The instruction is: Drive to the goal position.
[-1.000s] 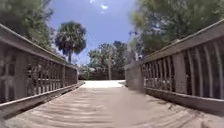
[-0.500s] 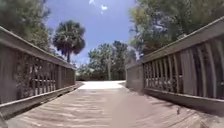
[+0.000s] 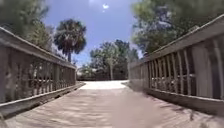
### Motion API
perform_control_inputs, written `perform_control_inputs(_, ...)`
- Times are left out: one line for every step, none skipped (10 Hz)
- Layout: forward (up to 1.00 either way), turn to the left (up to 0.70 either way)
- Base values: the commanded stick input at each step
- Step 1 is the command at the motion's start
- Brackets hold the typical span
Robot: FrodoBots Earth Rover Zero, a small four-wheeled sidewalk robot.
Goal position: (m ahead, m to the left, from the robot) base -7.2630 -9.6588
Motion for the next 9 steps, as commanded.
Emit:
perform_control_inputs(0.45,0.0)
perform_control_inputs(0.45,0.0)
perform_control_inputs(0.45,0.0)
perform_control_inputs(0.45,0.0)
perform_control_inputs(0.45,0.0)
perform_control_inputs(0.45,0.0)
perform_control_inputs(0.45,0.0)
perform_control_inputs(0.45,0.0)
perform_control_inputs(0.45,0.0)
